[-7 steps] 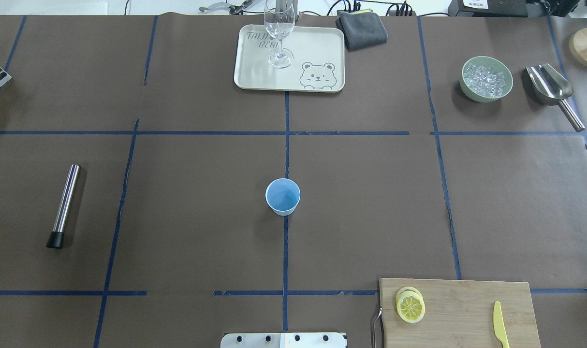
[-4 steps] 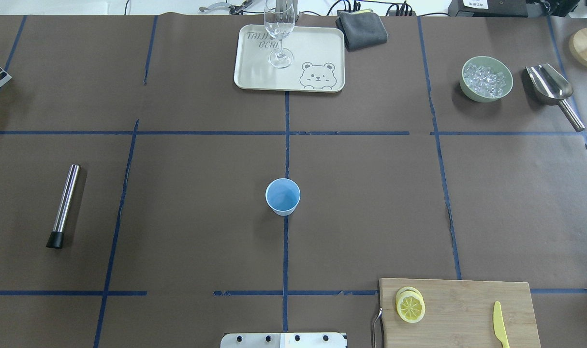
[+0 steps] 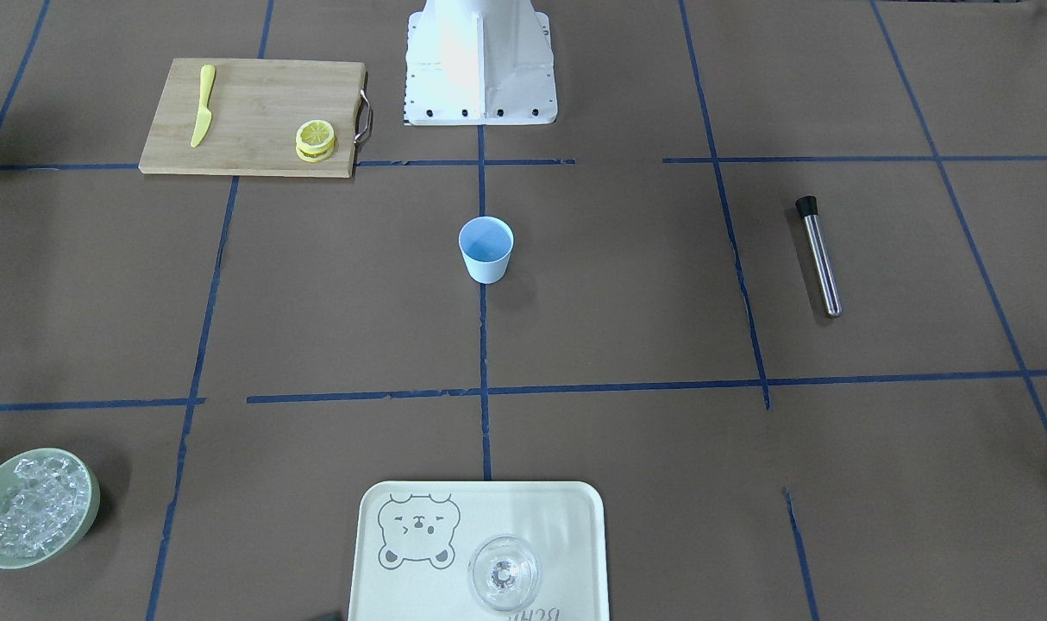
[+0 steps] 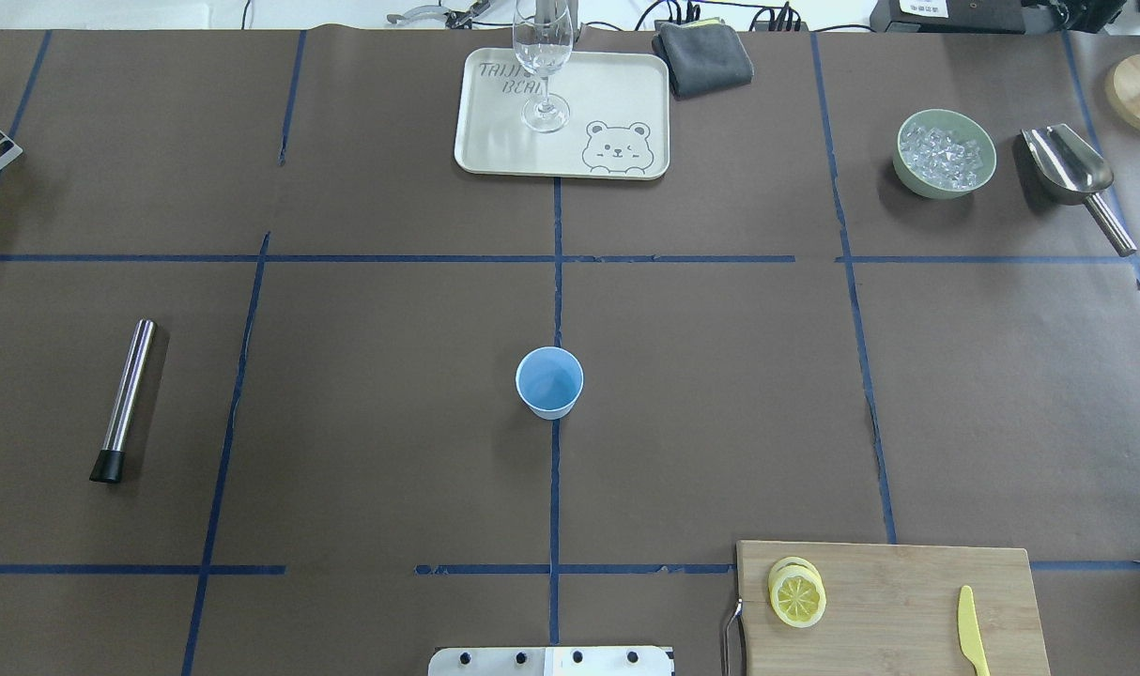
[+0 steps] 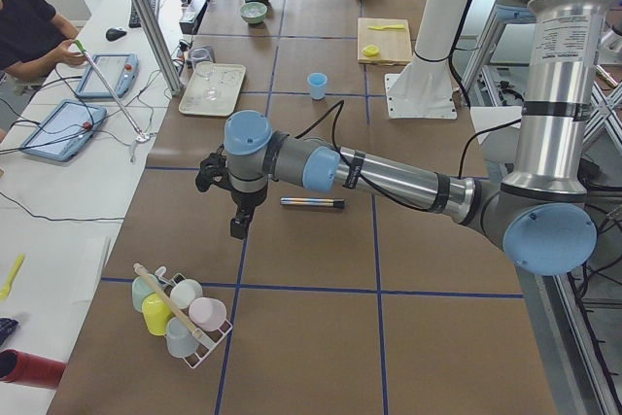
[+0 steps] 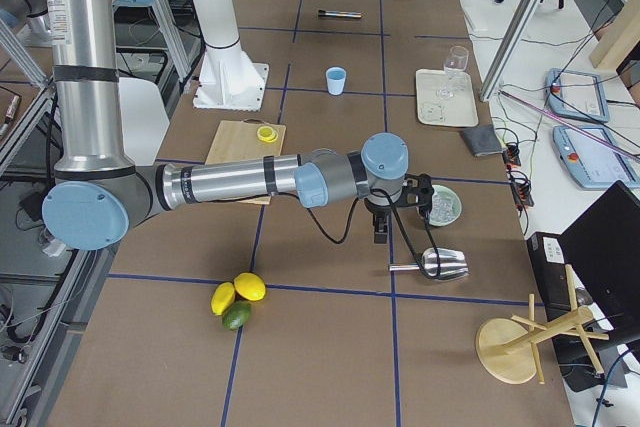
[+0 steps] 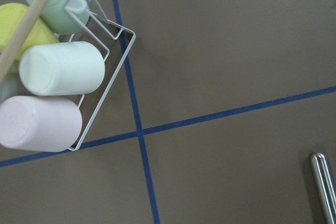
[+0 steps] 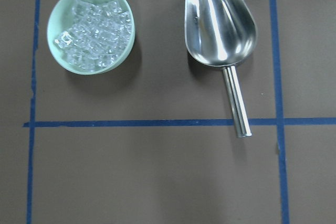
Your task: Squeeze lemon into cup
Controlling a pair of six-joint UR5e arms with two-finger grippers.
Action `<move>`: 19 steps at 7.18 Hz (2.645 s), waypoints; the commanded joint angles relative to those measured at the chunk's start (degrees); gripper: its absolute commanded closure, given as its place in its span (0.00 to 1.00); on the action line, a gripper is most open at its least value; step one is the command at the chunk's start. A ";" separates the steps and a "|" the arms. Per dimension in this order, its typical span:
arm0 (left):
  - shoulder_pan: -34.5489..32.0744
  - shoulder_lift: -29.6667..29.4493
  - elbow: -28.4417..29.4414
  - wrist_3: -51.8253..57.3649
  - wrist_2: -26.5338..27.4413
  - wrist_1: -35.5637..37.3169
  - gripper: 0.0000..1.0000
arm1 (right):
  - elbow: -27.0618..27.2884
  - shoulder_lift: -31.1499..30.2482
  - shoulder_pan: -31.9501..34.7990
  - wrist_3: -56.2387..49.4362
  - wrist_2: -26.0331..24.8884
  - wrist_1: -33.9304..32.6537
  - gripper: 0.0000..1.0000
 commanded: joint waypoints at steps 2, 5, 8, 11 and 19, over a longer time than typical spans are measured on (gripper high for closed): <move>5.67 -2.91 -0.59 -5.96 0.16 -1.52 0.00 | 13.95 -2.65 -12.02 20.15 -6.70 1.21 0.00; 9.97 -3.18 -1.56 -9.56 1.30 -3.09 0.00 | 24.96 -4.51 -29.93 39.65 -17.41 1.91 0.00; 10.43 -3.18 -1.13 -11.69 1.30 -4.25 0.00 | 30.69 -4.68 -53.90 60.77 -38.71 6.13 0.00; 10.43 -3.18 -0.77 -11.60 1.30 -4.34 0.00 | 31.14 -7.56 -73.99 65.74 -54.97 6.22 0.00; 10.51 -3.18 1.34 -11.60 1.21 -7.85 0.00 | 25.61 -5.21 -84.32 72.16 -62.99 6.31 0.00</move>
